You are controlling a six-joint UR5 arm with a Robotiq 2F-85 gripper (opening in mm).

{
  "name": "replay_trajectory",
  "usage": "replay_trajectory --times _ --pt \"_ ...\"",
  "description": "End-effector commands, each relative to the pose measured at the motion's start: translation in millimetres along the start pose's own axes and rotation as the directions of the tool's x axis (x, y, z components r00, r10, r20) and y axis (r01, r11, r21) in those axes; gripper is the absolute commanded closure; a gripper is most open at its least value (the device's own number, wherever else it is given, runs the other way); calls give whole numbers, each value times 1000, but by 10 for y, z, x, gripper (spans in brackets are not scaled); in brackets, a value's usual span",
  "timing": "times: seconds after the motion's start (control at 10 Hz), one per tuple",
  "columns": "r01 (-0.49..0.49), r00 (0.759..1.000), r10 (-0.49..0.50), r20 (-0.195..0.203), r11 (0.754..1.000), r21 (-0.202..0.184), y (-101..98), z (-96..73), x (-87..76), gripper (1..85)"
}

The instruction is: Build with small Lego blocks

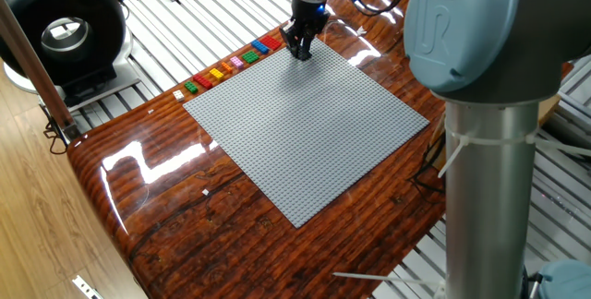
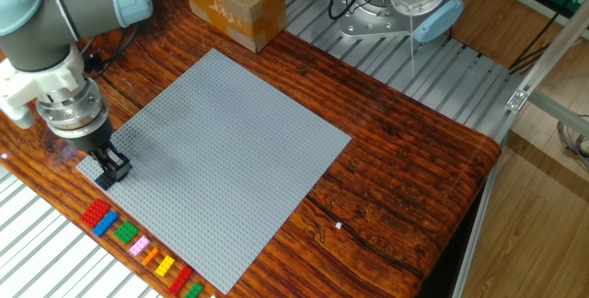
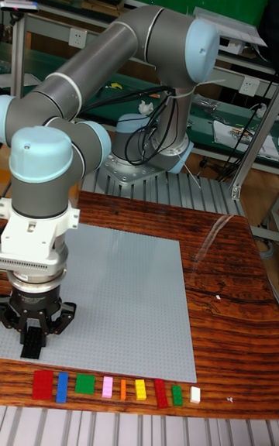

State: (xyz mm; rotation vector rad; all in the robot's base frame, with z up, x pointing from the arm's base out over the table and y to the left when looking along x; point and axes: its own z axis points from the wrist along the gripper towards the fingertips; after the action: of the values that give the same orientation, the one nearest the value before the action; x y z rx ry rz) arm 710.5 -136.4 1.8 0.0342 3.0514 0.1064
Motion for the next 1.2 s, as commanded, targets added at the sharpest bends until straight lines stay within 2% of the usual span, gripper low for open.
replay_trajectory --times 0.0,0.2,0.4,0.5,0.6,0.7,0.8,0.9,1.1 --pt "-18 1000 18 -9 1000 -2 -43 -64 14 847" --pt "-33 999 33 -5 999 -16 5 -29 -6 847" --pt "-40 999 41 18 999 -36 55 54 -65 847" --pt "-43 999 43 10 998 -45 71 32 -41 840" --pt "-45 998 43 -36 998 -40 69 -41 73 800" --pt "-78 995 77 -62 997 -14 14 -128 146 770" --pt "-79 994 78 -82 997 -12 -4 -128 191 730" --pt "-74 995 71 -66 996 -41 48 -54 136 707" --pt "-57 997 55 -58 998 -38 79 -32 123 610"
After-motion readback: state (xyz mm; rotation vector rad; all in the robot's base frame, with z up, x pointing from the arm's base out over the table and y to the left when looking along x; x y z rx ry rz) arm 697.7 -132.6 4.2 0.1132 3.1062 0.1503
